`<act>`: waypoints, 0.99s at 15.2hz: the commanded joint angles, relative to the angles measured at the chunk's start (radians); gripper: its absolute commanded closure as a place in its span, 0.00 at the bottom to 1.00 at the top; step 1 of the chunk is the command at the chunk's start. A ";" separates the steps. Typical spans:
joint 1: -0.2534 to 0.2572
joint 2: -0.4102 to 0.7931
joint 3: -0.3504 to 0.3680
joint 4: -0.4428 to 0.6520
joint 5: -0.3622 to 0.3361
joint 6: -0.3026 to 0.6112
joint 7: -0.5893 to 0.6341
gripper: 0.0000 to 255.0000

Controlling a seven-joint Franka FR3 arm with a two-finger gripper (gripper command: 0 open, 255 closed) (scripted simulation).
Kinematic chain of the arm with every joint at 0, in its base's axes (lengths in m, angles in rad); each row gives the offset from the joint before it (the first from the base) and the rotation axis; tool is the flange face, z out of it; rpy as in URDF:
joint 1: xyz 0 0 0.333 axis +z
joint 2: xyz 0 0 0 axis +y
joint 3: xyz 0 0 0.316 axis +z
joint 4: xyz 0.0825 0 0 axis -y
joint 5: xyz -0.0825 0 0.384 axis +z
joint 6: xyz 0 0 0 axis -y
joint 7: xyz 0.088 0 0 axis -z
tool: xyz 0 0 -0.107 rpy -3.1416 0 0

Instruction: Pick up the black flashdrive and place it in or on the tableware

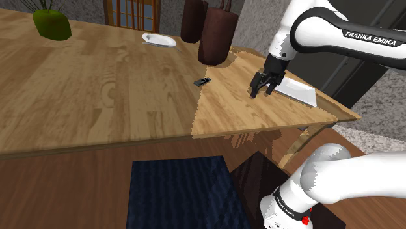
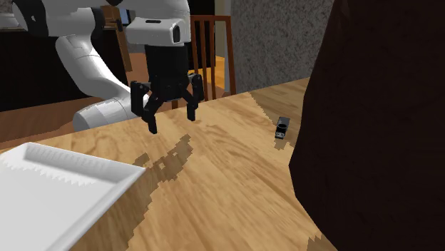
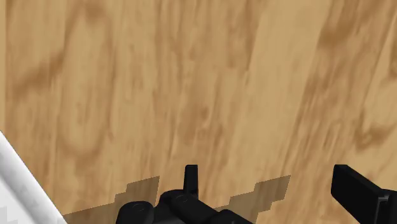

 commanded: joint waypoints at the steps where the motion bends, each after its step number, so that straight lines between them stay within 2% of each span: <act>1: 0.000 0.000 0.000 0.000 0.000 0.000 0.000 0.00; 8: -0.057 0.153 0.198 0.128 0.131 0.022 0.501 0.00; 15: -0.130 0.394 0.349 0.361 0.165 0.039 0.990 0.00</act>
